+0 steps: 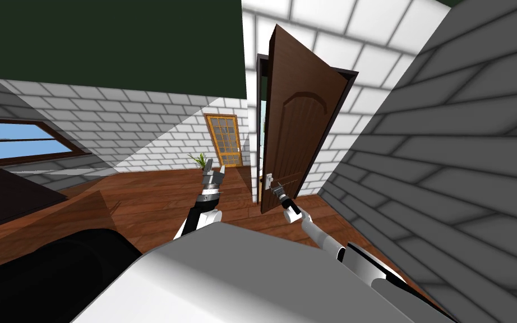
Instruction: Pull the door open
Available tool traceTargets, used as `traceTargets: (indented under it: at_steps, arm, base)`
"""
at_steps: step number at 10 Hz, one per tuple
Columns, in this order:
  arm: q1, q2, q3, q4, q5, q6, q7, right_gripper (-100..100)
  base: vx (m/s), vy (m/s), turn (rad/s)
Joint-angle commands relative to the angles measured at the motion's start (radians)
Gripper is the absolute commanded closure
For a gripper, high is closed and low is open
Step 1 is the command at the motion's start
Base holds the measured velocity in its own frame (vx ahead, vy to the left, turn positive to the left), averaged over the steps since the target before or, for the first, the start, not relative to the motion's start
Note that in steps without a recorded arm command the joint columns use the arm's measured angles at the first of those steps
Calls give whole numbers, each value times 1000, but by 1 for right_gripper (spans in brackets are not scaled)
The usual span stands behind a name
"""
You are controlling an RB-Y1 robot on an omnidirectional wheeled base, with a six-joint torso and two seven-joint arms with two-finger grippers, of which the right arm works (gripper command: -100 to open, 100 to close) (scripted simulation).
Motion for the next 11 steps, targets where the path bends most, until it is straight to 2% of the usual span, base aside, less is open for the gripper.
traceTargets:
  at_steps: [1,2,7,8,9,10,11]
  arm:
    - [-3,-11,20,-10,-32,-3,-50,-100]
    - [-3,-11,20,-10,-32,-3,-57,-100]
    - [-8,-41,73,-39,-113,-10,-173,-100]
    - [-7,-37,67,-35,-102,-9,-158,-100]
    - [-7,-64,62,-12,-114,-29,-187,-100]
    - [-7,-76,60,-2,-118,-38,-197,-100]
    - [-6,-102,54,22,-128,-58,-221,-100]
  base:
    - [-36,-54,21]
    - [-24,-41,10]
    - [-30,-51,17]
    - [-13,-28,6]
    - [36,68,246]
    - [81,109,208]
    - [85,155,277]
